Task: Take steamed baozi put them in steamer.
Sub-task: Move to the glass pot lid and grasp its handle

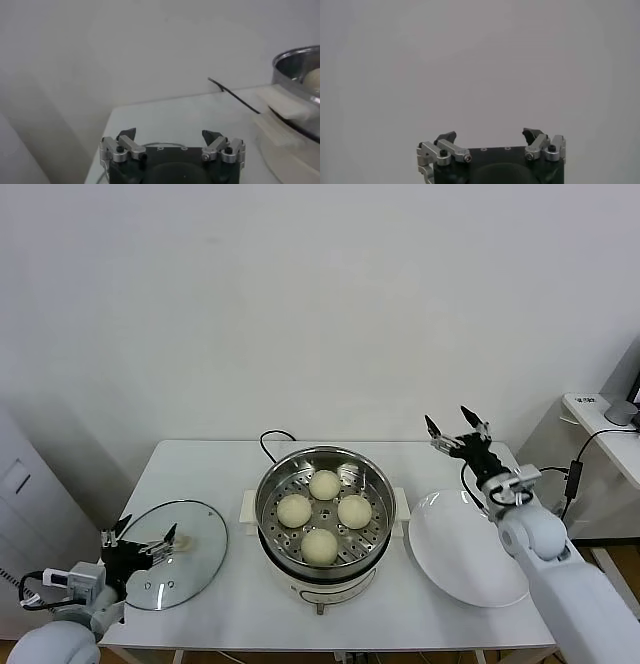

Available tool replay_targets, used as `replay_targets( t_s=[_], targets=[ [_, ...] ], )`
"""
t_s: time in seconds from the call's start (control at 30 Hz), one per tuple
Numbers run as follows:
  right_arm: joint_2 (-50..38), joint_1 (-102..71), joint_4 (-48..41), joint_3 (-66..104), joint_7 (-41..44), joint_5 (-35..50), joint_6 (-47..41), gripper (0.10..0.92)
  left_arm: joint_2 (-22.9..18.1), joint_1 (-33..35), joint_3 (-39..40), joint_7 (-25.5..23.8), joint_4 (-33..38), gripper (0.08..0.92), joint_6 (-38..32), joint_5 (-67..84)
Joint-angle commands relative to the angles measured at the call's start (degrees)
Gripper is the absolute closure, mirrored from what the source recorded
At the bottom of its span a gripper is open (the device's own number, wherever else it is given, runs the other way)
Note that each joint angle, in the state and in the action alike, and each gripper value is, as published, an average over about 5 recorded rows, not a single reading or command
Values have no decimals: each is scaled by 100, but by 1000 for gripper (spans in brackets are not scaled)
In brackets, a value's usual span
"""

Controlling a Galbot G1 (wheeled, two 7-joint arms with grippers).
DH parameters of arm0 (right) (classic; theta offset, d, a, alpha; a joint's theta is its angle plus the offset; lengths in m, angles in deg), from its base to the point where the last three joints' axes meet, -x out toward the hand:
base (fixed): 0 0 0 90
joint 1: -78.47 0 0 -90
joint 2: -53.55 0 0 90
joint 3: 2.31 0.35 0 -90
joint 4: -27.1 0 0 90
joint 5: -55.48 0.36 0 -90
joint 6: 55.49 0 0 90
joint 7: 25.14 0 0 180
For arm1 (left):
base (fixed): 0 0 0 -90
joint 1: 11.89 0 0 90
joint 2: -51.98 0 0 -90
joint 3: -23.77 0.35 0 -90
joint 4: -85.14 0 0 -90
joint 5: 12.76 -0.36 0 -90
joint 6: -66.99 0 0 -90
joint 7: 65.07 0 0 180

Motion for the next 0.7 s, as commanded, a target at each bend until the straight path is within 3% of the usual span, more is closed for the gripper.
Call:
replay_targets(
  t_s=[0.03, 0.33, 0.7],
  targets=[
    [1051, -1374, 63, 1543, 213, -938, 134, 203, -17, 288, -123, -288, -773, 177, -1485, -3680],
    [1477, -1754, 141, 1958, 409, -1128, 36, 203, -364, 566, -263, -310, -1324, 177, -2576, -6370],
    [1691, -1905, 16, 2261, 466, -1176, 29, 203, -1123, 159, -210, 168, -2005, 177, -3328, -8788]
  ],
)
